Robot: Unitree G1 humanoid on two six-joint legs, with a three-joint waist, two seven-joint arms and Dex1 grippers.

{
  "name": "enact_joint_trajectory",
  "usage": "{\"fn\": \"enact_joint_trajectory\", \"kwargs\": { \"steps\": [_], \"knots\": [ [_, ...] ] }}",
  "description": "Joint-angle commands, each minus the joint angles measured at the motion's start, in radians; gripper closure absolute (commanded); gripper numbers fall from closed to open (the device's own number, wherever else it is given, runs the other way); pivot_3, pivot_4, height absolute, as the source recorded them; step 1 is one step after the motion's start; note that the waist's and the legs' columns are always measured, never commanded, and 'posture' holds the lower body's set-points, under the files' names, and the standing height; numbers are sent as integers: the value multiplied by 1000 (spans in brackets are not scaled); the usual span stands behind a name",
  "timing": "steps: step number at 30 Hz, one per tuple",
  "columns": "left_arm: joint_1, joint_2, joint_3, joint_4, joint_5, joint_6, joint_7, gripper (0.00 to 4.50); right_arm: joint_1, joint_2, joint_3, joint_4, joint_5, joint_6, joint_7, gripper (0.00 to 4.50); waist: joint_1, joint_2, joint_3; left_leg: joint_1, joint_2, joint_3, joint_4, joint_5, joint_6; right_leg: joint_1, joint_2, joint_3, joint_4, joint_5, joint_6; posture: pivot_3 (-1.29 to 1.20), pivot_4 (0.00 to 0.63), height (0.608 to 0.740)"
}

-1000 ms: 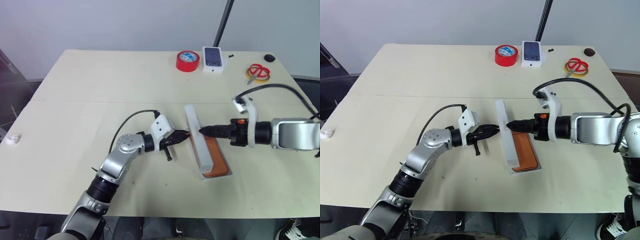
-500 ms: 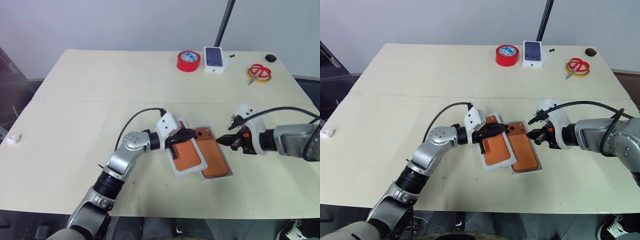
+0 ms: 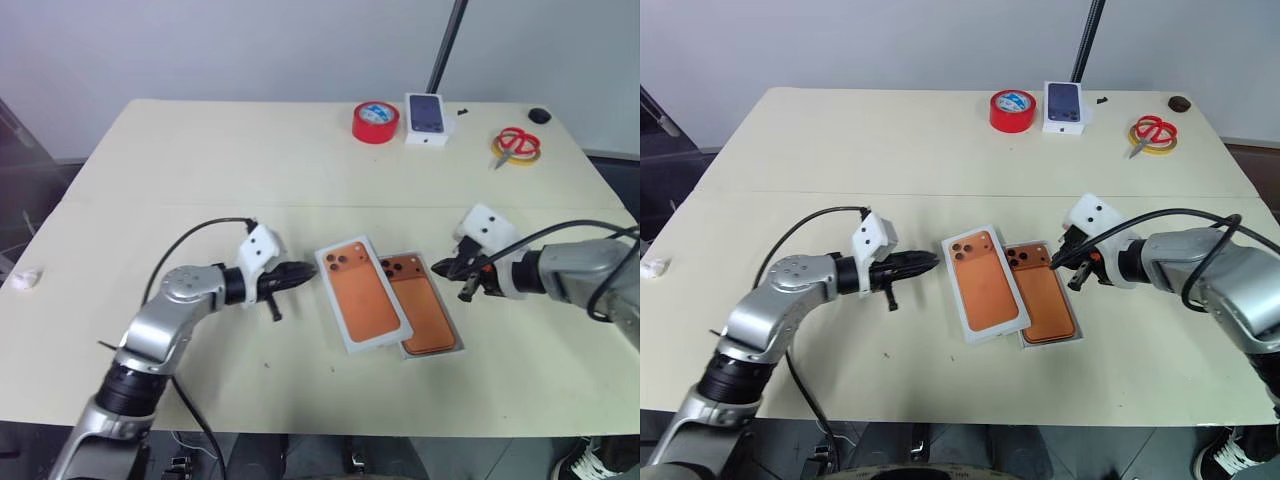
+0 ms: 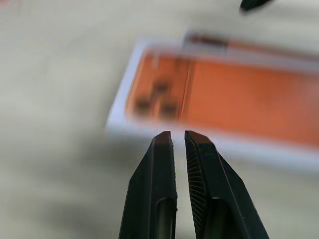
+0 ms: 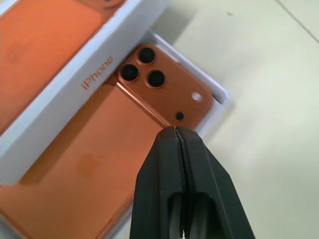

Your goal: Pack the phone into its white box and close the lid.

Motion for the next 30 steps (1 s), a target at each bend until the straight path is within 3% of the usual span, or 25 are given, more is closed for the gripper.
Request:
{"fn": "enact_joint_trajectory", "kwargs": {
  "steps": [1, 15, 30],
  "knots": [
    [-5, 16, -39, -31, 34, 16, 14, 4055, -38, 19, 48, -31, -107, -56, 30, 4489, 1, 0, 0, 0, 0, 0, 0, 0, 0, 0, 0, 0, 0, 0, 0, 0, 150, 732],
    [-116, -144, -231, 101, 171, -27, 76, 4055, -60, 136, 184, -59, -340, -100, 106, 4489, -2, 0, 0, 0, -2, 0, 1, 0, 0, 0, 1, 0, 0, 0, 0, 0, 150, 732],
    [-260, -283, -314, 218, 196, -85, -3, 4055, 48, 36, 54, -123, -379, -95, 207, 4489, -5, 0, 0, 0, -2, 0, 1, 0, 0, 0, 1, 0, 0, 0, 0, 0, 150, 732]
  ]
}}
